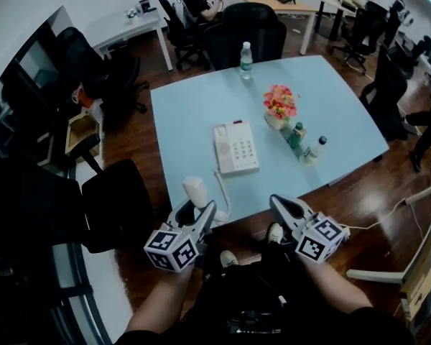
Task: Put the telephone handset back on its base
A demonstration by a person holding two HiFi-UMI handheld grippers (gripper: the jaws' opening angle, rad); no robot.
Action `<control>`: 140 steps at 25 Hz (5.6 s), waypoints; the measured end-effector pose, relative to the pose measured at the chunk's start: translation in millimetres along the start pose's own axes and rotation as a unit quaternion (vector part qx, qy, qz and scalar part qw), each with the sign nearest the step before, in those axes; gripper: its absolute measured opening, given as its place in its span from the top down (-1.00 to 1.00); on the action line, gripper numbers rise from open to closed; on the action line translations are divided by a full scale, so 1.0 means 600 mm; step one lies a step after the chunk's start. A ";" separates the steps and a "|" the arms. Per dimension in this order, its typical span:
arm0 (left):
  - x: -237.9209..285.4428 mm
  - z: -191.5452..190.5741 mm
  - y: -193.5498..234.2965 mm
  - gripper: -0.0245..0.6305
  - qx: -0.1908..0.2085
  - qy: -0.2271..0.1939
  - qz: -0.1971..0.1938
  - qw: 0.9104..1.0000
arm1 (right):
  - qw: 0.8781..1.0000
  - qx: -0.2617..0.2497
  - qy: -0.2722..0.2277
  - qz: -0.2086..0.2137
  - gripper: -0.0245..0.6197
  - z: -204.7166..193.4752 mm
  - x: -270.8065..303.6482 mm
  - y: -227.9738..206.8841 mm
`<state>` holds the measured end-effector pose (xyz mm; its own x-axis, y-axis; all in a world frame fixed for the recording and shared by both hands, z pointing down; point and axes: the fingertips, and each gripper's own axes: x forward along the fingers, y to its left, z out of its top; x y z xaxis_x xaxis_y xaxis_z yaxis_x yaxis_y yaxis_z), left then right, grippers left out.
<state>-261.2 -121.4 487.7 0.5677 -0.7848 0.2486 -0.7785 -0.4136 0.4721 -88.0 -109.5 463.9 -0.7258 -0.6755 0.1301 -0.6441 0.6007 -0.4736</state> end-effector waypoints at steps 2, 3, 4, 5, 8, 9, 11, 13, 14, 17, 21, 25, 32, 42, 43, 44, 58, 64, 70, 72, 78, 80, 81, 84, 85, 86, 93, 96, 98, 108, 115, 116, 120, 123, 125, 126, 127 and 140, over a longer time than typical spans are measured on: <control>0.013 0.003 0.010 0.25 -0.006 0.003 0.002 1.000 | 1.000 0.000 0.002 0.000 0.88 0.004 0.010 -0.010; 0.020 0.004 0.012 0.25 -0.008 0.004 0.004 1.000 | 1.000 0.001 0.003 0.001 0.88 0.006 0.015 -0.015; 0.026 0.005 0.012 0.25 -0.008 0.004 0.005 1.000 | 1.000 0.001 0.005 0.004 0.88 0.009 0.020 -0.022; 0.032 0.007 0.012 0.25 -0.005 0.004 0.007 1.000 | 1.000 0.001 0.005 0.008 0.88 0.012 0.025 -0.028; 0.055 0.020 0.025 0.25 0.002 0.004 0.023 1.000 | 1.000 -0.003 0.004 0.023 0.88 0.030 0.054 -0.051; 0.063 0.023 0.031 0.25 0.001 0.005 0.031 1.000 | 1.000 -0.004 0.004 0.030 0.88 0.037 0.065 -0.058; 0.077 0.028 0.038 0.25 0.002 0.010 0.046 0.999 | 0.999 -0.004 0.006 0.044 0.88 0.051 0.086 -0.070; 0.095 0.033 0.044 0.25 0.004 0.014 0.059 0.998 | 0.998 -0.008 0.007 0.060 0.88 0.070 0.105 -0.085; 0.106 0.036 0.048 0.25 0.004 0.016 0.066 0.998 | 0.998 -0.011 0.006 0.066 0.88 0.081 0.113 -0.095; 0.142 0.040 0.063 0.25 0.003 0.018 0.089 0.996 | 0.997 -0.015 -0.001 0.079 0.88 0.114 0.134 -0.134; 0.192 0.037 0.087 0.25 0.006 0.033 0.118 0.992 | 0.996 -0.012 -0.002 0.092 0.88 0.141 0.164 -0.179; 0.247 0.032 0.119 0.25 -0.001 0.061 0.144 0.988 | 0.994 -0.011 0.006 0.107 0.88 0.156 0.188 -0.207; 0.386 0.022 0.156 0.25 -0.012 0.117 0.160 0.980 | 0.994 0.002 0.020 0.105 0.88 0.173 0.206 -0.273; 0.504 0.016 0.198 0.25 -0.013 0.165 0.187 0.968 | 0.993 0.024 0.030 0.108 0.88 0.190 0.216 -0.349; 0.511 0.011 0.203 0.25 -0.013 0.172 0.190 0.967 | 0.993 0.024 0.031 0.110 0.88 0.192 0.218 -0.354; 0.519 0.005 0.207 0.25 -0.014 0.178 0.193 0.965 | 0.993 0.024 0.031 0.112 0.88 0.193 0.219 -0.360; 0.598 -0.028 0.259 0.25 -0.018 0.221 0.229 0.948 | 0.991 0.033 0.047 0.123 0.88 0.198 0.236 -0.407; 0.623 -0.037 0.287 0.25 -0.039 0.227 0.248 0.941 | 0.991 0.040 0.047 0.118 0.88 0.203 0.245 -0.428; 0.635 -0.043 0.299 0.23 -0.027 0.234 0.257 0.937 | 0.992 0.045 0.045 0.109 0.88 0.203 0.250 -0.445; 0.635 -0.046 0.304 0.22 -0.023 0.236 0.264 0.935 | 0.992 0.046 0.045 0.107 0.88 0.203 0.251 -0.448; 0.638 -0.034 0.300 0.17 -0.022 0.225 0.258 0.939 | 0.993 0.049 0.043 0.100 0.88 0.204 0.256 -0.457; 0.637 -0.027 0.298 0.17 -0.023 0.221 0.256 0.941 | 0.993 0.049 0.044 0.100 0.88 0.204 0.258 -0.455; 0.635 -0.024 0.299 0.17 -0.023 0.219 0.256 0.941 | 0.993 0.048 0.044 0.101 0.88 0.204 0.261 -0.453; 0.627 -0.018 0.299 0.17 -0.023 0.211 0.258 0.943 | 0.992 0.048 0.044 0.105 0.88 0.203 0.265 -0.448; 0.626 -0.016 0.297 0.17 -0.021 0.210 0.258 0.943 | 0.992 0.047 0.044 0.105 0.88 0.203 0.265 -0.448; 0.624 -0.014 0.296 0.17 -0.020 0.208 0.258 0.943 | 0.992 0.047 0.044 0.106 0.88 0.203 0.265 -0.447; 0.592 0.002 0.293 0.17 -0.015 0.195 0.257 0.947 | 0.992 0.042 0.043 0.112 0.88 0.193 0.262 -0.409; 0.569 0.013 0.286 0.17 -0.015 0.185 0.251 0.950 | 0.992 0.037 0.039 0.112 0.88 0.190 0.257 -0.384; 0.555 0.021 0.275 0.17 -0.013 0.175 0.244 0.954 | 0.993 0.033 0.035 0.111 0.88 0.190 0.248 -0.369; 0.438 0.050 0.164 0.46 -0.020 0.072 0.136 0.988 | 0.994 0.011 0.021 0.102 0.88 0.145 0.184 -0.242; 0.276 0.051 0.068 0.93 0.012 0.042 0.052 0.998 | 0.997 0.000 0.012 0.080 0.88 0.079 0.127 -0.109; 0.253 0.049 0.050 0.93 0.021 0.038 0.037 0.998 | 0.997 -0.001 0.009 0.075 0.88 0.071 0.117 -0.094; 0.183 0.033 0.001 0.93 0.037 0.026 -0.008 0.999 | 0.999 -0.001 0.000 0.052 0.88 0.043 0.077 -0.044; 0.141 0.022 -0.042 0.93 0.028 0.019 -0.037 0.999 | 0.999 0.002 -0.002 0.039 0.88 0.022 0.035 -0.012; 0.115 0.022 -0.071 0.93 0.034 0.012 -0.055 0.998 | 0.999 -0.002 -0.002 0.033 0.88 0.013 0.009 0.003; 0.103 0.022 -0.083 0.93 0.037 0.010 -0.061 0.997 | 1.000 -0.003 -0.004 0.031 0.88 0.010 -0.002 0.007; 0.090 0.020 -0.092 0.93 0.039 0.008 -0.063 0.997 | 1.000 -0.003 -0.006 0.029 0.88 0.010 -0.012 0.011; -0.063 -0.087 -0.206 0.93 -0.004 -0.038 0.018 0.999 | 0.996 -0.005 0.022 0.082 0.88 -0.024 -0.196 0.040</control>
<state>-172.5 -16.4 464.1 0.5181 -0.8314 0.2008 -0.7950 -0.3816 0.4715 -21.7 -9.2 449.7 -0.8316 -0.5483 0.0891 -0.5177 0.7068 -0.4821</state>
